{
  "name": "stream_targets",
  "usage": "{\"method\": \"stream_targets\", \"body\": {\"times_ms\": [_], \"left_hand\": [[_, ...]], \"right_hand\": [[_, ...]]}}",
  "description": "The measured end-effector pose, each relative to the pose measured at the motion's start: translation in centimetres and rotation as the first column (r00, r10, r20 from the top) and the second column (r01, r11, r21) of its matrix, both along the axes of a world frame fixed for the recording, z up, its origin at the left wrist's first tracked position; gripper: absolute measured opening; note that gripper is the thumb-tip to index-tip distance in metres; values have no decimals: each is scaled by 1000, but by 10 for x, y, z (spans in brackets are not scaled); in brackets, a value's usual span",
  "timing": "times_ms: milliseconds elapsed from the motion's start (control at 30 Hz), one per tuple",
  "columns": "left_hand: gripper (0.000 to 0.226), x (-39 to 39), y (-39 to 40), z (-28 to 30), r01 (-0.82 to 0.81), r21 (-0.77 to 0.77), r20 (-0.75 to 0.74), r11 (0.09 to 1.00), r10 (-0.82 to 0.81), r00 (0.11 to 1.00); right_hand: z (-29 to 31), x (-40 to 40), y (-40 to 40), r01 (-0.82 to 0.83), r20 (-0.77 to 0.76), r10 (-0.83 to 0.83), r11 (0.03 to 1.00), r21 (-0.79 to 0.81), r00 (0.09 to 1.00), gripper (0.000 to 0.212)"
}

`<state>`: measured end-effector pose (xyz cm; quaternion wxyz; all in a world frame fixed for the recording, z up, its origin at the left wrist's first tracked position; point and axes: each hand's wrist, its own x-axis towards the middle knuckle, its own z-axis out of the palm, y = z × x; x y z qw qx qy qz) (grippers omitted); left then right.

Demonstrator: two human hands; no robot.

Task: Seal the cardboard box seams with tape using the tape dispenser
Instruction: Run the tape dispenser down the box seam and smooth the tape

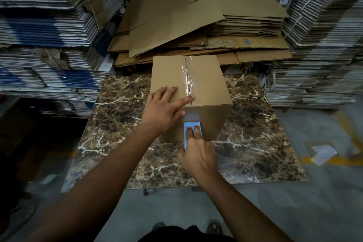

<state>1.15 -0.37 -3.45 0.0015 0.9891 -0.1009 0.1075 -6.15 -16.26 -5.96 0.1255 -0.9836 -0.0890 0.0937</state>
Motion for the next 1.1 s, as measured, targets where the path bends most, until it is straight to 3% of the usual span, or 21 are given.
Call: {"method": "stream_targets", "body": {"times_ms": [300,800,867,1000,1100], "left_hand": [[51,-3,-3,-3,-8,-5,66,1000,9,998],[51,-2,-3,-2,-13,-5,25,1000,13,1000],[51,-3,-3,-1,-15,5,24,1000,15,1000],[51,-1,-2,-4,-8,-2,34,1000,8,999],[51,5,-2,-3,-9,1,36,1000,9,999]], "right_hand": [[5,3,-6,-40,37,39,999,25,999,64],[22,10,-6,-45,48,44,999,28,998,47],[12,6,-11,-21,-17,22,999,28,1000,37],[-36,-52,-33,-61,-327,46,997,-37,944,33],[-46,-46,-44,-1,-314,-1,1000,-7,949,35]]}}
